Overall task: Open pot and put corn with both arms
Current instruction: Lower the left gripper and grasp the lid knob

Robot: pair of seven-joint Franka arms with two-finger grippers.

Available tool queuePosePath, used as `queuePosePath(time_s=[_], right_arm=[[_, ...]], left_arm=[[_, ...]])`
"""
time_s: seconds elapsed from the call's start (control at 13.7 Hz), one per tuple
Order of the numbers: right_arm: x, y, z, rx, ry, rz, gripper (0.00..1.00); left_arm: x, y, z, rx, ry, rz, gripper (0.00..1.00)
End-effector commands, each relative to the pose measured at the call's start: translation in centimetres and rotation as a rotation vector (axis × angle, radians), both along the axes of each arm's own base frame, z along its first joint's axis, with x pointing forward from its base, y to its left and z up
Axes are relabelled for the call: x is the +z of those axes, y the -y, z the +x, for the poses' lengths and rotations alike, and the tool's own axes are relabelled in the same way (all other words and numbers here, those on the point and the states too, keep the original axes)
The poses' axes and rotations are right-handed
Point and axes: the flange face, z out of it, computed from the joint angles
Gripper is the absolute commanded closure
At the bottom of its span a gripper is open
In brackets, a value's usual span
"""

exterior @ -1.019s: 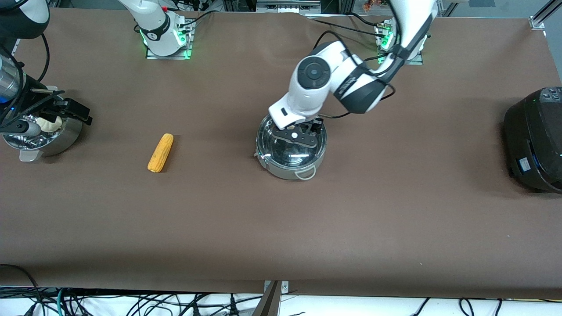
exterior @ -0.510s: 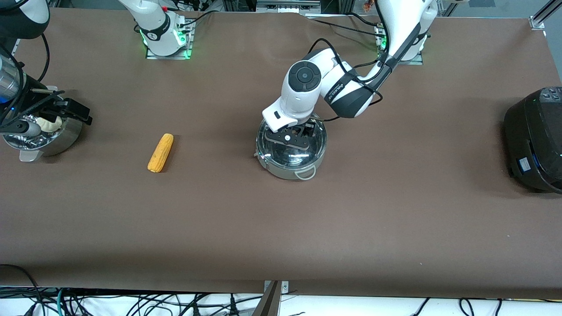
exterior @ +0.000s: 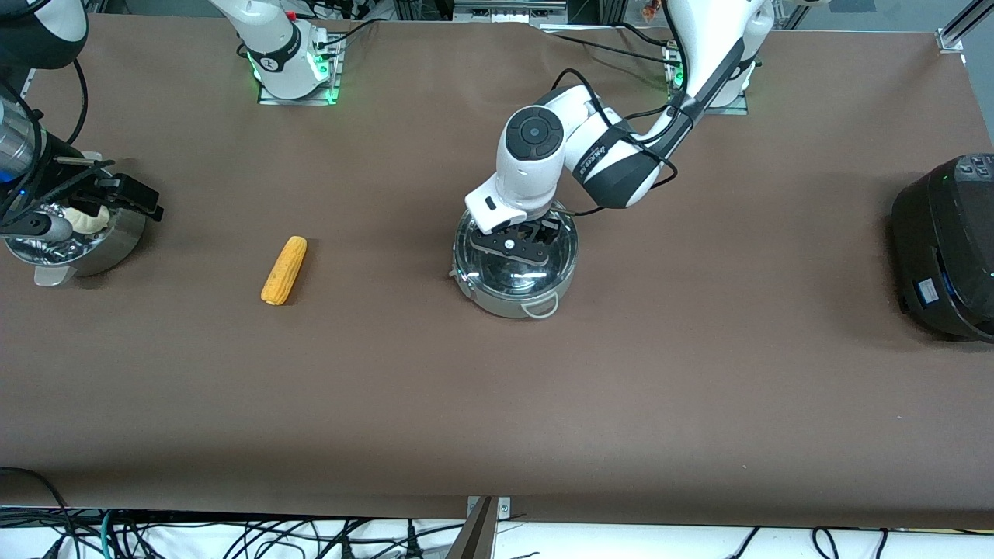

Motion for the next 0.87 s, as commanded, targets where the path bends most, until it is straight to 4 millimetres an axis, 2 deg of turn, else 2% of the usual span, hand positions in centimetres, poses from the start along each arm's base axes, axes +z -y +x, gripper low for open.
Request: queuePosePath(time_s=[0.0, 0.07, 0.22, 0.44, 0.58, 0.66, 0.8], right_arm=[[0.3, 0.1, -0.4, -0.010, -0.004, -0.013, 0.00], [0.2, 0.1, -0.4, -0.010, -0.006, -0.013, 0.00], [0.3, 0.1, -0.4, -0.010, -0.004, -0.014, 0.00], [0.2, 0.1, -0.4, -0.011, -0.006, -0.014, 0.00], [0.2, 0.1, -0.4, -0.012, -0.006, -0.014, 0.00], [0.2, 0.1, -0.4, -0.012, -0.006, -0.014, 0.00], [0.3, 0.1, -0.4, -0.012, -0.004, -0.014, 0.00]], left_arm=[[0.4, 0.3, 0.0, -0.016, 0.004, 0.037, 0.51], [0.6, 0.3, -0.1, -0.018, -0.001, 0.043, 0.62], [0.8, 0.2, -0.1, -0.017, -0.001, 0.044, 0.76], [1.6, 0.1, 0.2, -0.014, 0.011, 0.037, 0.85], [3.8, 0.2, 0.4, -0.009, 0.018, 0.039, 0.88], [5.7, -0.3, 0.9, -0.001, 0.010, 0.055, 0.88], [8.7, -2.2, 2.1, 0.008, -0.012, 0.094, 0.88]])
